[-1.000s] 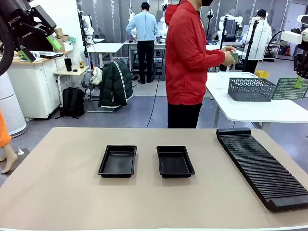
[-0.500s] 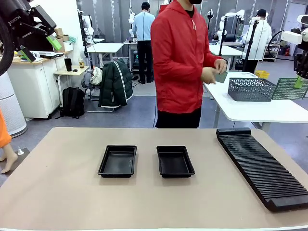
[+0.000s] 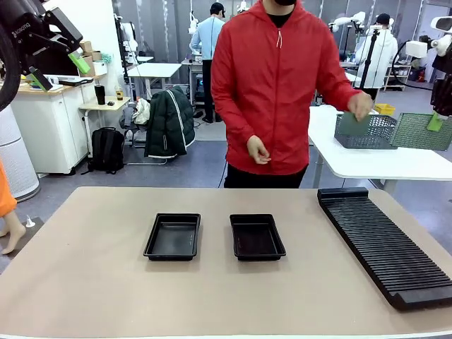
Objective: Inspect and transfer BCBs to ESD trays.
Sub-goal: Pick up the Blank PCB from the PCB Rack and place it in the left ESD tray.
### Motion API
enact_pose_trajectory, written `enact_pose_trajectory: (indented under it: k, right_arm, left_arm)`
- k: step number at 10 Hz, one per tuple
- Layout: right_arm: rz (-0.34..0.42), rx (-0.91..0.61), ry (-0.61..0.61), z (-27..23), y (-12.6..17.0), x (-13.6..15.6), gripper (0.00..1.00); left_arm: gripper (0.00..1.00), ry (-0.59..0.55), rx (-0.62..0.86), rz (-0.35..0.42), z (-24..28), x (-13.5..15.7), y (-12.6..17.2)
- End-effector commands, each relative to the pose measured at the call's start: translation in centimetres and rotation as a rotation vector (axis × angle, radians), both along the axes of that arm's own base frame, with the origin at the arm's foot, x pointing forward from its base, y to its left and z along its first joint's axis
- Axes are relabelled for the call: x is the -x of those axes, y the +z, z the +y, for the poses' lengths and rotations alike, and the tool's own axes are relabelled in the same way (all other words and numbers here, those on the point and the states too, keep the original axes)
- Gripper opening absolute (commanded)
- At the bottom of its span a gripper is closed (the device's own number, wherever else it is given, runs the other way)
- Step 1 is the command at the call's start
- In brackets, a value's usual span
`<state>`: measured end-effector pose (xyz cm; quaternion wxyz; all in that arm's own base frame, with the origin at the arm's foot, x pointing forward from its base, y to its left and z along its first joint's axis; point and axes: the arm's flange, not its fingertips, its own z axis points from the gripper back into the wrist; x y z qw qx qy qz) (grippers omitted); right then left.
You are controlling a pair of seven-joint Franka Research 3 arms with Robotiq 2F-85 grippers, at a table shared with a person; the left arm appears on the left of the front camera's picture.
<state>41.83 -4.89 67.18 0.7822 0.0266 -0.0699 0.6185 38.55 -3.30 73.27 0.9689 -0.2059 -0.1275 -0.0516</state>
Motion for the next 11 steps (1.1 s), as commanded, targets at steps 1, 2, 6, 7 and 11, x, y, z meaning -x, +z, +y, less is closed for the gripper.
enact_pose_trajectory:
  k: [1, 2, 6, 7, 11]
  right_arm:
    - [0.019, -0.014, -0.021, 0.9, 0.0, 2.3, 0.03]
    - [0.048, -0.048, -0.055, 1.8, -0.1, 3.7, 0.03]
    - [0.135, -0.072, -0.179, 3.8, -0.6, 15.3, 0.03]
    - [0.131, -0.07, -0.202, 3.7, -0.9, 18.5, 0.03]
    - [0.13, -0.061, -0.238, 4.0, -1.8, 21.2, 0.03]
  left_arm:
    - [1.0, 0.001, 0.0, -0.003, 0.1, 0.0, 0.0]
    - [1.0, 0.001, 0.0, -0.003, 0.1, 0.0, 0.0]
    - [1.0, 0.001, 0.0, -0.003, 0.1, 0.0, 0.0]
    - [1.0, 0.001, 0.0, -0.003, 0.1, 0.0, 0.0]
    - [1.0, 0.001, 0.0, -0.003, 0.1, 0.0, 0.0]
